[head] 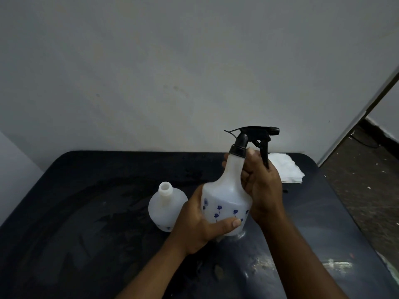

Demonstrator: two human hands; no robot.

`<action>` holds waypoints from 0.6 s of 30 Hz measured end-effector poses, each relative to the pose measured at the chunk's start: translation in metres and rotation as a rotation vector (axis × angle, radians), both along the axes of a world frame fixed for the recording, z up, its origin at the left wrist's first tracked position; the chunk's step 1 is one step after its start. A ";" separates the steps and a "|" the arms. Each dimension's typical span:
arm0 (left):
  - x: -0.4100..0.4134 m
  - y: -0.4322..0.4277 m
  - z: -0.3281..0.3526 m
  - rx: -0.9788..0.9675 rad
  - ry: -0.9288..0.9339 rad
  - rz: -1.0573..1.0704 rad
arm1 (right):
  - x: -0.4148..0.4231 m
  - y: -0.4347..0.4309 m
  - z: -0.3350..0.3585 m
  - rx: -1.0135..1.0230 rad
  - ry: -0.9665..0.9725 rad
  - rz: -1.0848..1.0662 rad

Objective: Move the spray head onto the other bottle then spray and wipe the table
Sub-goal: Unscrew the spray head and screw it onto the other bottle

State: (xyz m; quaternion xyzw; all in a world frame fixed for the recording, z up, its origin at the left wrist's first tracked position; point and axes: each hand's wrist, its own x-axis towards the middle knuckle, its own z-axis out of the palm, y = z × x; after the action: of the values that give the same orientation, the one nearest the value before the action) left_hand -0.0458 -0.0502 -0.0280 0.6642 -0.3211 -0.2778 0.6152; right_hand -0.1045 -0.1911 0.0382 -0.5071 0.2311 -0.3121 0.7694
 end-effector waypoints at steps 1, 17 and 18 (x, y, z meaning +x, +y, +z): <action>-0.001 0.000 0.000 0.007 -0.011 -0.004 | 0.001 0.001 0.000 -0.056 0.034 -0.019; -0.009 -0.001 -0.003 0.056 -0.064 -0.043 | -0.002 -0.021 0.010 0.121 -0.156 0.112; -0.008 -0.001 -0.002 0.060 -0.078 -0.032 | -0.002 -0.018 0.010 0.115 -0.166 0.129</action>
State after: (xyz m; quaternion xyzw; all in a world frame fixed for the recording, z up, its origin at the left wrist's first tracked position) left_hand -0.0541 -0.0514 -0.0297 0.6877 -0.3468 -0.2709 0.5775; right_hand -0.1062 -0.2095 0.0479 -0.4484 0.1510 -0.2890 0.8322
